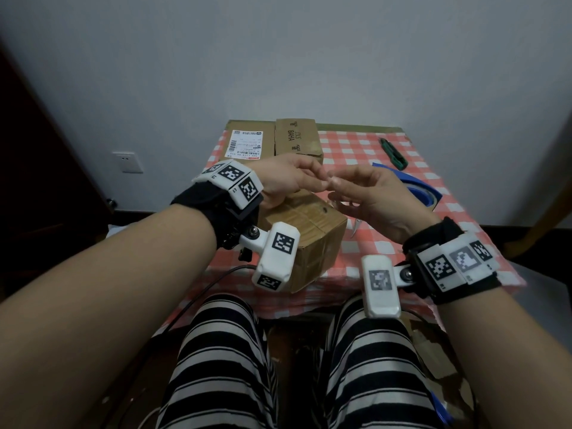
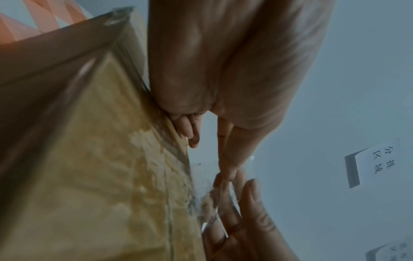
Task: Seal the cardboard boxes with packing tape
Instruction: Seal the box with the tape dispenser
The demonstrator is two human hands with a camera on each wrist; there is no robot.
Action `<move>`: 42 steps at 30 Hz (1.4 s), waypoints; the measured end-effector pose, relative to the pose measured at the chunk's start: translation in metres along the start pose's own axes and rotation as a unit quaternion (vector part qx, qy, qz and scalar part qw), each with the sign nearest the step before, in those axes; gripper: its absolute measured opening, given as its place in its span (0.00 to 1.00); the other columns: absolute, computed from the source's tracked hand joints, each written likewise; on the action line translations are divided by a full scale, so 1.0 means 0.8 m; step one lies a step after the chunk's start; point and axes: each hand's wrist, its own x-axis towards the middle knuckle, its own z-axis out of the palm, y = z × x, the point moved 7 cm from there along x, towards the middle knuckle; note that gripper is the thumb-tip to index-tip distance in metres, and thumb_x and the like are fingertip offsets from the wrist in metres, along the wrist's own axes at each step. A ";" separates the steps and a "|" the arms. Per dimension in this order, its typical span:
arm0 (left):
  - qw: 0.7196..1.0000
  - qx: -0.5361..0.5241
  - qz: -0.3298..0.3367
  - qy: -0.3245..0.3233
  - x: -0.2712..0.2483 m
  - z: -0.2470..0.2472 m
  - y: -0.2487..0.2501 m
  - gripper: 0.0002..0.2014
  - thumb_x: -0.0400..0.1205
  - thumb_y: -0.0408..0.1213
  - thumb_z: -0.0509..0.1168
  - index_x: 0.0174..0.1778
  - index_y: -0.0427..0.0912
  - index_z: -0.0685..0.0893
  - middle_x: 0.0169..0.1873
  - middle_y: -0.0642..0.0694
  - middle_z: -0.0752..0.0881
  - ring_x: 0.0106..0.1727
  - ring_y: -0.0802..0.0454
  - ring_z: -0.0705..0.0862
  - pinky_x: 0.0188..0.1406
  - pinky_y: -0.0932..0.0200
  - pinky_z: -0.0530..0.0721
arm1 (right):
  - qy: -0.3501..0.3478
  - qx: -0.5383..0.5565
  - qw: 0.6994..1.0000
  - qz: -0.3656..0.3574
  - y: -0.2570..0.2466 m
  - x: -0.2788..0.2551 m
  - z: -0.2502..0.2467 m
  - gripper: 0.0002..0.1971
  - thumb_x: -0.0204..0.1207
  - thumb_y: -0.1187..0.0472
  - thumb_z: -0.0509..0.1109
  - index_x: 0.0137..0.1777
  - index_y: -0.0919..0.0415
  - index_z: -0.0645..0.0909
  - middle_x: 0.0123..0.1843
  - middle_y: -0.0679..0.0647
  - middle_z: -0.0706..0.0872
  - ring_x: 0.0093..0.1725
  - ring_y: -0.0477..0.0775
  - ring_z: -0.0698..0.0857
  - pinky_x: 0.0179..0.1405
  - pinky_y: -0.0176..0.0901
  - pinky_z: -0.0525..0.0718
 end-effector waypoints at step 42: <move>0.997 0.055 -0.031 -0.032 -0.002 0.005 -0.003 0.13 0.81 0.18 0.61 0.35 0.39 0.80 0.32 0.44 0.82 0.39 0.50 0.82 0.49 0.58 0.82 | -0.010 -0.386 0.921 -0.051 -0.030 -0.006 0.030 0.08 0.80 0.66 0.69 0.40 0.57 0.76 0.37 0.48 0.78 0.37 0.46 0.74 0.37 0.39 0.72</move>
